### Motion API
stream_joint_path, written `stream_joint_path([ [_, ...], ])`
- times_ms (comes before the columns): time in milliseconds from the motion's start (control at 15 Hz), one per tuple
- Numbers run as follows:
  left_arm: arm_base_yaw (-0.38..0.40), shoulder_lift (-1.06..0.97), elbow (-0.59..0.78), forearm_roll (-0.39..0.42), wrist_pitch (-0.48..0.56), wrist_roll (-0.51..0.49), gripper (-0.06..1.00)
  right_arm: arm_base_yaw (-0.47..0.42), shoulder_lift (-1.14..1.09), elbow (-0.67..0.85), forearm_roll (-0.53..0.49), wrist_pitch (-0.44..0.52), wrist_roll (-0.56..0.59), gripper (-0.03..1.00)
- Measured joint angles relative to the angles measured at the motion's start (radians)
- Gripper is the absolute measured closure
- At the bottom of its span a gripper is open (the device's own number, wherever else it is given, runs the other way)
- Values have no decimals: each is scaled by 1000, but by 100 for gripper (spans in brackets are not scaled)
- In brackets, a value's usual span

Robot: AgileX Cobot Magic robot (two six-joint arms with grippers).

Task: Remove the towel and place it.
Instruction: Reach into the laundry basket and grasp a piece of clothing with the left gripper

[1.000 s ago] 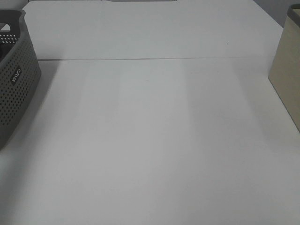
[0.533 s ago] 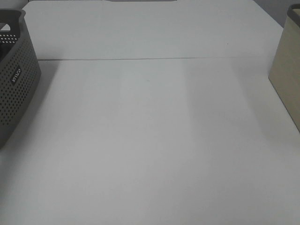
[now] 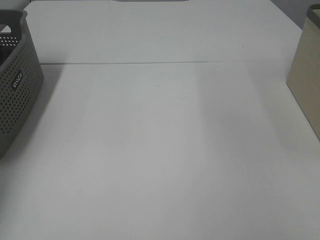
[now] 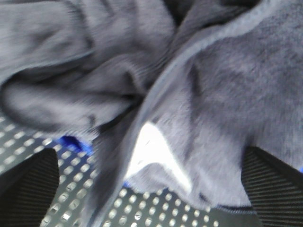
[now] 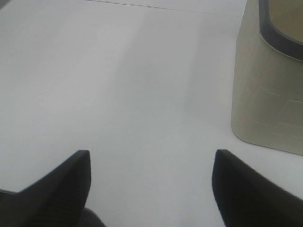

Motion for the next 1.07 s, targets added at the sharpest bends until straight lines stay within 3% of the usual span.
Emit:
stream_joint_path([
  [267, 0, 35, 0, -4, 7, 9, -2, 0, 0, 0, 0, 0, 0, 27],
  [667, 0, 52, -1, -14, 0, 19, 23, 0, 0, 0, 0, 0, 0, 27],
  [1067, 0, 51, -49, -15, 13, 6, 24, 0, 0, 0, 0, 0, 0, 27],
])
